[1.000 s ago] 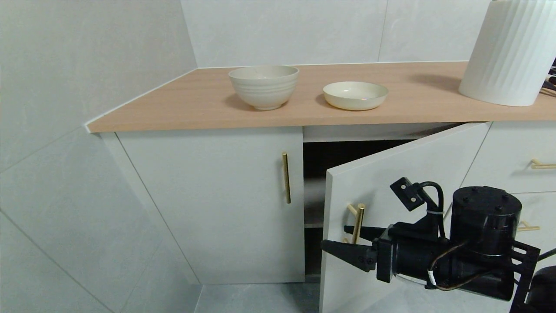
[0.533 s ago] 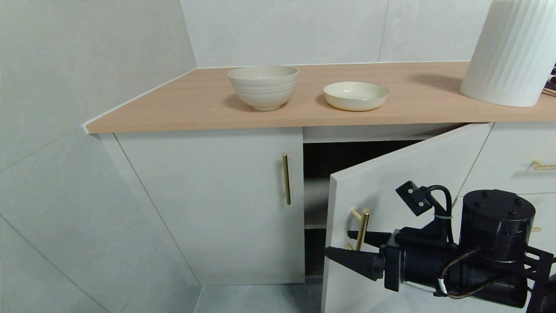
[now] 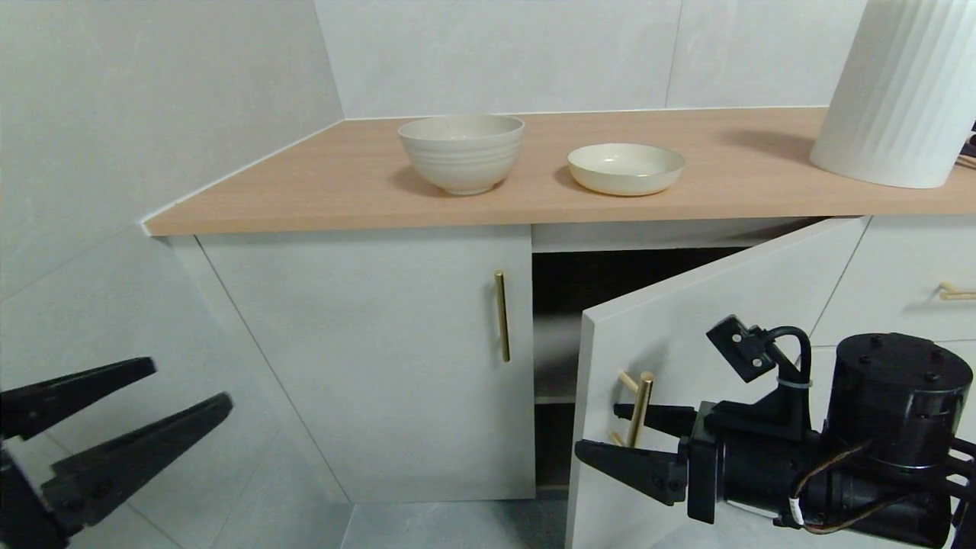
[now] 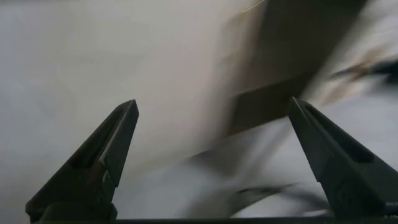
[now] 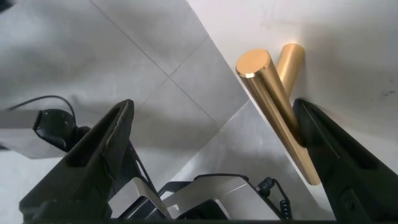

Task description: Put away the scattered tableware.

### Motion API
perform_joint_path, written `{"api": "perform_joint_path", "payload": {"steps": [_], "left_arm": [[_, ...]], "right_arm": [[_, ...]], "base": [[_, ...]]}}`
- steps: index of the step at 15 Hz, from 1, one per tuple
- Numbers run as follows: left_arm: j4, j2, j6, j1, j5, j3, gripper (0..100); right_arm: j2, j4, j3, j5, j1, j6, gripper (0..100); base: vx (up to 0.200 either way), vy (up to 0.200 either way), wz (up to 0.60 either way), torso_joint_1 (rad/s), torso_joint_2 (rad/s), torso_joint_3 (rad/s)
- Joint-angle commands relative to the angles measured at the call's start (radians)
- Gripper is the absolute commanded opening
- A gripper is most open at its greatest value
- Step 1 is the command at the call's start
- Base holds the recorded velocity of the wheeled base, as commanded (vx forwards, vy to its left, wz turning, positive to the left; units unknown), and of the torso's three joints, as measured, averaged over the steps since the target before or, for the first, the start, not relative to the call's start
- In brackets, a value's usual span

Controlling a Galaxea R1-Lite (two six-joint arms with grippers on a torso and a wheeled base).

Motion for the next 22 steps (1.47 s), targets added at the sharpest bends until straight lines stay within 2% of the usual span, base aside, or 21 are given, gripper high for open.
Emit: {"api": "perform_joint_path", "payload": {"steps": [1, 2, 3, 5, 6, 10, 11, 13, 15, 16, 17, 19, 20, 21, 22], "left_arm": [[-0.151, 0.286, -0.089, -0.143, 0.020, -0.029, 100], [-0.181, 0.339, -0.094, -0.163, 0.040, -0.030, 100], [-0.217, 0.387, -0.117, -0.193, 0.042, -0.025, 100], [-0.264, 0.468, -0.192, -0.255, 0.042, -0.019, 100], [-0.284, 0.499, -0.209, -0.272, 0.042, -0.019, 100], [-0.365, 0.603, -0.212, -0.341, 0.045, -0.027, 100], [-0.388, 0.623, -0.212, -0.357, 0.046, -0.029, 0], [-0.462, 0.700, -0.207, -0.375, 0.052, -0.042, 0], [-0.559, 0.764, -0.229, -0.395, 0.048, -0.059, 0], [-0.617, 0.800, -0.258, -0.406, 0.049, -0.061, 0], [-0.709, 0.843, -0.267, -0.406, 0.045, -0.062, 0], [-0.826, 0.935, -0.269, -0.406, 0.039, -0.088, 0], [-0.830, 0.938, -0.269, -0.406, 0.039, -0.090, 0], [-0.884, 0.988, -0.280, -0.410, 0.037, -0.107, 0], [-0.887, 1.002, -0.301, -0.424, 0.036, -0.122, 0]], "right_arm": [[-0.006, -0.004, 0.001, -0.001, 0.062, -0.002, 100], [-0.002, -0.004, 0.003, 0.001, 0.062, -0.002, 100], [-0.001, -0.004, 0.004, 0.003, 0.063, -0.002, 100], [0.005, -0.004, 0.004, 0.003, 0.073, -0.002, 100], [0.013, -0.004, 0.006, 0.003, 0.079, -0.002, 100], [0.030, -0.004, 0.011, 0.003, 0.083, -0.007, 100], [0.030, -0.004, 0.011, 0.003, 0.083, -0.007, 100], [0.031, -0.004, 0.017, 0.003, 0.085, -0.007, 100], [0.030, -0.006, 0.017, 0.003, 0.085, -0.008, 100], [0.028, -0.006, 0.017, 0.003, 0.085, -0.008, 100], [0.028, -0.006, 0.018, 0.003, 0.085, -0.008, 100], [0.028, -0.006, 0.018, 0.003, 0.085, -0.008, 100], [0.028, -0.004, 0.018, 0.003, 0.085, -0.008, 100], [0.028, -0.006, 0.018, 0.003, 0.085, -0.008, 100], [0.028, -0.006, 0.018, 0.001, 0.085, -0.008, 100]], "base": [[0.000, 0.000, 0.00, 0.000, 0.00, 0.000], [0.000, 0.000, 0.00, 0.000, 0.00, 0.000], [0.000, 0.000, 0.00, 0.000, 0.00, 0.000], [0.000, 0.000, 0.00, 0.000, 0.00, 0.000], [0.000, 0.000, 0.00, 0.000, 0.00, 0.000], [0.000, 0.000, 0.00, 0.000, 0.00, 0.000], [0.000, 0.000, 0.00, 0.000, 0.00, 0.000], [0.000, 0.000, 0.00, 0.000, 0.00, 0.000], [0.000, 0.000, 0.00, 0.000, 0.00, 0.000], [0.000, 0.000, 0.00, 0.000, 0.00, 0.000], [0.000, 0.000, 0.00, 0.000, 0.00, 0.000], [0.000, 0.000, 0.00, 0.000, 0.00, 0.000], [0.000, 0.000, 0.00, 0.000, 0.00, 0.000], [0.000, 0.000, 0.00, 0.000, 0.00, 0.000], [0.000, 0.000, 0.00, 0.000, 0.00, 0.000]]}}
